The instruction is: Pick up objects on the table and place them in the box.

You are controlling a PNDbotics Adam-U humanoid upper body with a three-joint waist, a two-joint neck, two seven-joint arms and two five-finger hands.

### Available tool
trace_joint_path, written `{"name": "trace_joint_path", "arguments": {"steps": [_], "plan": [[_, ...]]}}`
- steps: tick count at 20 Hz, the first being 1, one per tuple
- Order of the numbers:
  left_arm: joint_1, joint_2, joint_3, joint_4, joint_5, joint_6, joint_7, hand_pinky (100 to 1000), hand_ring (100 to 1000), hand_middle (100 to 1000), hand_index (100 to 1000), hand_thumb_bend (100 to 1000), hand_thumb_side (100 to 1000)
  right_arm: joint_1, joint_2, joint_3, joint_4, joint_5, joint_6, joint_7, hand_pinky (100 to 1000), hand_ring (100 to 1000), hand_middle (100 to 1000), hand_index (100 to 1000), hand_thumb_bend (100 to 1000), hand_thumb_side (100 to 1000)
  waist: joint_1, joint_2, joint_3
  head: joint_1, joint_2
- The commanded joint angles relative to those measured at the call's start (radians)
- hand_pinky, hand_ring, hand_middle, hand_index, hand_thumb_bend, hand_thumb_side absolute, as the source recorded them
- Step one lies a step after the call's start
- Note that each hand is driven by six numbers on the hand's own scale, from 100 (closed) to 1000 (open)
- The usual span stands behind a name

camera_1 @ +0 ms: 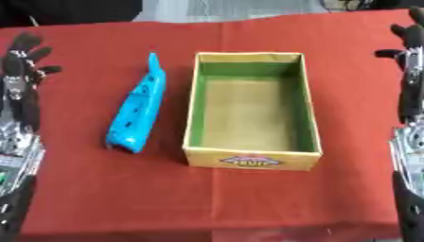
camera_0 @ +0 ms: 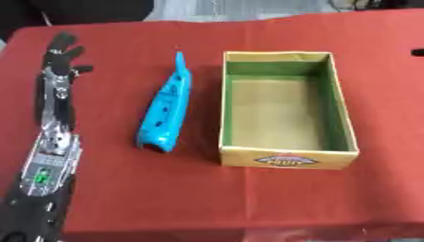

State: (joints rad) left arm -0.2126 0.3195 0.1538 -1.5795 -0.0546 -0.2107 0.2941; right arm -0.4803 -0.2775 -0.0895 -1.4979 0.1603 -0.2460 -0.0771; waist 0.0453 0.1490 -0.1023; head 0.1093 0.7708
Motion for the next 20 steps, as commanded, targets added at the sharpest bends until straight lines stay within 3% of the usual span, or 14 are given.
{"name": "trace_joint_path", "arguments": {"steps": [1, 2, 3, 5, 7, 9, 13, 20], "plan": [[-0.010, 0.033, 0.009, -0.012, -0.049, 0.039, 0.002, 690, 817, 842, 949, 1000, 955, -0.002, -0.027, -0.008, -0.020, -0.001, 0.001, 0.003, 663, 901, 1000, 1000, 411, 1000, 0.004, -0.018, -0.002, 0.000, -0.001], [-0.011, 0.047, 0.014, -0.005, -0.100, 0.075, -0.002, 685, 817, 844, 949, 1000, 959, 0.000, -0.029, -0.009, -0.020, -0.001, 0.002, 0.003, 663, 901, 1000, 1000, 411, 1000, 0.007, -0.020, -0.002, -0.001, -0.001], [-0.012, 0.072, 0.019, 0.002, -0.171, 0.129, -0.015, 767, 838, 835, 928, 1000, 872, 0.002, -0.032, -0.009, -0.018, 0.000, 0.002, 0.003, 662, 901, 1000, 1000, 411, 1000, 0.010, -0.024, 0.000, -0.004, -0.001], [-0.022, 0.118, 0.031, 0.005, -0.404, 0.278, -0.076, 818, 849, 837, 914, 1000, 830, 0.007, -0.035, -0.010, -0.016, 0.001, 0.003, 0.003, 662, 901, 1000, 1000, 411, 1000, 0.015, -0.031, 0.002, -0.009, -0.001], [-0.040, 0.117, 0.038, -0.024, -0.637, 0.406, -0.156, 826, 840, 826, 897, 1000, 815, 0.010, -0.035, -0.009, -0.013, 0.002, 0.003, 0.005, 662, 901, 1000, 1000, 411, 1000, 0.017, -0.036, 0.002, -0.012, -0.001], [-0.050, 0.103, 0.040, -0.062, -0.779, 0.485, -0.228, 831, 842, 829, 894, 1000, 815, 0.010, -0.034, -0.007, -0.012, 0.002, 0.002, 0.006, 662, 901, 1000, 1000, 411, 1000, 0.018, -0.039, 0.001, -0.014, -0.001], [-0.056, 0.091, 0.039, -0.116, -0.884, 0.551, -0.318, 835, 840, 830, 892, 1000, 819, 0.010, -0.033, -0.006, -0.011, 0.002, 0.000, 0.010, 663, 902, 1000, 1000, 411, 1000, 0.021, -0.040, -0.001, -0.017, -0.001], [-0.058, 0.092, 0.033, -0.137, -0.918, 0.579, -0.371, 837, 837, 825, 883, 1000, 832, 0.011, -0.033, -0.005, -0.011, 0.000, 0.000, 0.014, 664, 903, 1000, 1000, 410, 1000, 0.025, -0.043, -0.002, -0.024, -0.001]]}}
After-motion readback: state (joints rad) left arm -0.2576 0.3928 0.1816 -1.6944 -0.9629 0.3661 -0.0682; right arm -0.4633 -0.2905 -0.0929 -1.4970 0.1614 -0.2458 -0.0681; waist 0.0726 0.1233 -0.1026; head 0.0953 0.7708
